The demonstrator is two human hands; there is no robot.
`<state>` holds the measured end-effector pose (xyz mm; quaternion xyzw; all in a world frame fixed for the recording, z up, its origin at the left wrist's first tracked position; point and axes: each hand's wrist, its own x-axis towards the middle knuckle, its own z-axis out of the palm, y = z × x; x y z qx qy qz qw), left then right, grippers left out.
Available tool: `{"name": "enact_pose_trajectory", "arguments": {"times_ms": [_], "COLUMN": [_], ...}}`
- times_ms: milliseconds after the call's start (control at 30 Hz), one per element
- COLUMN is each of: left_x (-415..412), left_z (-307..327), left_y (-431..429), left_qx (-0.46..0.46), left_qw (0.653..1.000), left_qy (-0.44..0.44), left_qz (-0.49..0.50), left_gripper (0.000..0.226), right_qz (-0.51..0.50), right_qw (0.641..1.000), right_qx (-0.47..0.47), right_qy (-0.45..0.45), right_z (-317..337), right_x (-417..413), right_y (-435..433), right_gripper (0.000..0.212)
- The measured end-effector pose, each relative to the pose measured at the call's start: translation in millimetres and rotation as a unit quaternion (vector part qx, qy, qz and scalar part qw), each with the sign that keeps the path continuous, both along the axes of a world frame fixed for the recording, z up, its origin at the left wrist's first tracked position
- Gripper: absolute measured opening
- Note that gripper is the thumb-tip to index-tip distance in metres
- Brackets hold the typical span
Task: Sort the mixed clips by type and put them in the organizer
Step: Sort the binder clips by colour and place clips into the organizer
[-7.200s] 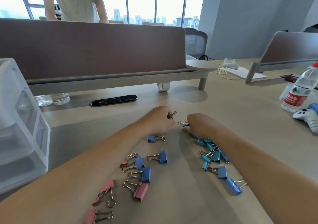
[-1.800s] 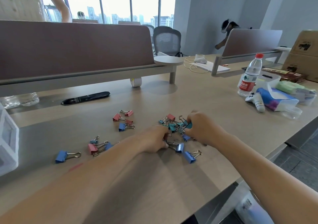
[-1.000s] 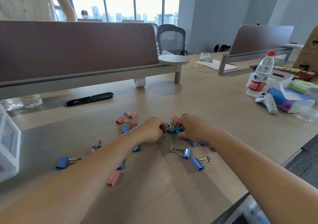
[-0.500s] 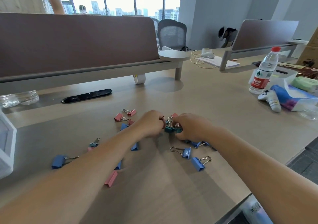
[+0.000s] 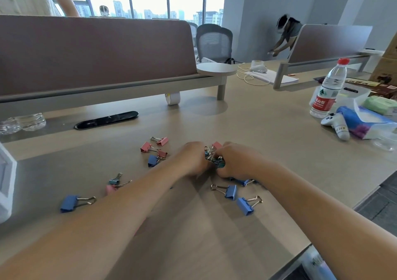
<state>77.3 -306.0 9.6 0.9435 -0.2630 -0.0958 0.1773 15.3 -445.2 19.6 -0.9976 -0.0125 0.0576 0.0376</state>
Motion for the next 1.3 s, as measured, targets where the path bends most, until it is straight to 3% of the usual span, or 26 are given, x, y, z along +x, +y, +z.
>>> {"name": "enact_pose_trajectory", "arguments": {"times_ms": [167,533,867,1067,1300], "left_x": [0,-5,-23,-57,-96], "left_z": [0,7,28,72,129], "left_y": [0,24,61,127,244], "left_qx": [0.025,0.016,-0.073,-0.107,-0.120], "left_qw": [1.000,1.000,0.997,0.992,0.978], "left_qy": [-0.009,-0.002,0.025,0.002,-0.085], "left_qz": [-0.004,-0.017,0.013,0.062,0.147], "left_gripper": [0.021,0.024,0.024,0.023,0.024], "right_qz": [0.008,0.014,-0.021,0.028,0.151], "right_qw": [1.000,1.000,0.989,0.979,0.957], "right_qx": [-0.003,-0.008,0.114,0.160,0.200], "right_qy": [-0.002,-0.004,-0.093,-0.121,-0.145], "right_z": [2,-4,15,62,123], "right_x": [0,-1,-19,-29,-35], "right_y": [3,8,18,73,184], "right_gripper": [0.028,0.018,0.013,0.005,0.007]}}
